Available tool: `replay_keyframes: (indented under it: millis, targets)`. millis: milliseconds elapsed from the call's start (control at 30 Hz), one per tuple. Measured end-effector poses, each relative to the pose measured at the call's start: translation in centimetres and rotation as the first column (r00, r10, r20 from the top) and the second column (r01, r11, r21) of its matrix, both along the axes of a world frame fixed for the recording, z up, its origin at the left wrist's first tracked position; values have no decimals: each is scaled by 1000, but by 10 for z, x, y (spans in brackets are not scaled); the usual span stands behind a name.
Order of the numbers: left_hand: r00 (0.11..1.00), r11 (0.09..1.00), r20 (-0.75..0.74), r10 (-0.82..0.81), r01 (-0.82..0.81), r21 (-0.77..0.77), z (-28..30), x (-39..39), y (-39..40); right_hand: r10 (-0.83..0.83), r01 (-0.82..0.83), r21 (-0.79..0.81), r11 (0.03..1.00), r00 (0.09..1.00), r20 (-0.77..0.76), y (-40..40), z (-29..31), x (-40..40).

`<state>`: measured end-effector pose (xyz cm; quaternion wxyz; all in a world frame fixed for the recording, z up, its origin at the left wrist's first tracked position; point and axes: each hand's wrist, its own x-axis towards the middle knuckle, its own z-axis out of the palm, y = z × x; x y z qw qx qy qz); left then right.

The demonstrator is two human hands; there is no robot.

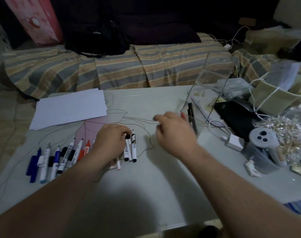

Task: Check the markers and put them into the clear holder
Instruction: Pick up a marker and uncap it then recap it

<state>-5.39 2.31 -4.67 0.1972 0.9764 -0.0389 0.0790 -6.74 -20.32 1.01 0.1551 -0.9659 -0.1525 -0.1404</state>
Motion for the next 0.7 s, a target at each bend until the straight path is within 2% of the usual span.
replay_keyframes:
  millis: [100,167,300,367,467,700]
  targets:
    - [1000,999,-6,17,-17,31,-5,3,4,244,-262,-33,965,932,-267,37,-40,-14]
    - [1000,999,-2,24,-24,42,-8,4,6,272,-309,-60,949,900,-340,49,-59,-19]
    - [1000,994,-23,9,-6,105,-13,1,2,247,-308,-95,947,884,-398,56,-72,-13]
    - [999,985,-45,1,7,173,-17,-3,-1,205,-264,-94,960,890,-408,56,-72,-6]
    - [999,965,1,-53,51,258,-25,-7,-4,106,-178,-130,975,895,-433,52,-72,0]
    - [998,957,-58,-17,33,289,-25,-8,-16,43,-131,-157,979,883,-468,26,-70,4]
